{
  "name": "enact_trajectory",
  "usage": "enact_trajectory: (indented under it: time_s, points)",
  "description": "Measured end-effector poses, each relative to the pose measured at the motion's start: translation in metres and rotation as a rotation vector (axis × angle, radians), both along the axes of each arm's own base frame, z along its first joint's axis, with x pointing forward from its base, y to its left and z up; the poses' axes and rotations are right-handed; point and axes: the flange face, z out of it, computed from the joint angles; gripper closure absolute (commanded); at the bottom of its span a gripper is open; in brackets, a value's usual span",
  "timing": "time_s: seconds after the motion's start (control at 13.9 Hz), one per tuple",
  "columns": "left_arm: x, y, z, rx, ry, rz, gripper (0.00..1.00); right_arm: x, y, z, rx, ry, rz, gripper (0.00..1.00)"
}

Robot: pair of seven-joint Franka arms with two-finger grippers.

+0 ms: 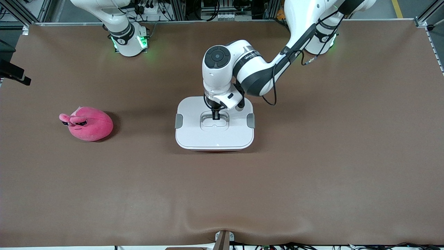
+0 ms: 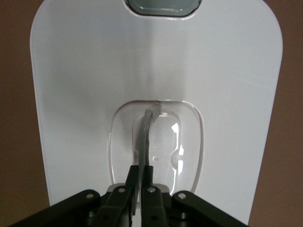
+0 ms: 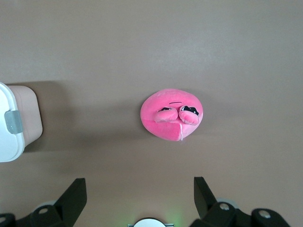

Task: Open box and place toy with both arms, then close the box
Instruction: 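Lower the left gripper and grasp the clear lid handle, then lift the lid off the pink box while the right gripper reaches the toy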

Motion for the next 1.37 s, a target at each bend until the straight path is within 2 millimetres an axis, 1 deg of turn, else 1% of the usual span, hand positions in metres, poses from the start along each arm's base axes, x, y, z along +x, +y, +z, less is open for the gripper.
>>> enact_trajectory:
  time_s: [0.36, 0.5, 0.79, 1.15, 1.37]
  points:
    - [0.000, 0.000, 0.001, -0.001, -0.001, 0.001, 1.00, 0.000, 0.000, 0.000, 0.000, -0.001, 0.000, 0.00]
    - [0.003, 0.000, 0.006, -0.009, -0.008, 0.004, 1.00, 0.001, 0.000, -0.001, 0.000, 0.001, -0.001, 0.00]
    - [0.007, 0.004, 0.029, -0.028, -0.037, 0.013, 1.00, 0.004, -0.001, -0.006, -0.001, 0.011, -0.002, 0.00]
    - [0.004, 0.009, 0.058, -0.026, -0.064, 0.008, 1.00, 0.006, -0.001, -0.011, 0.000, 0.022, -0.002, 0.00]
    - [0.003, 0.018, 0.071, 0.008, -0.060, -0.032, 1.00, 0.010, -0.003, -0.028, 0.008, 0.079, 0.037, 0.00]
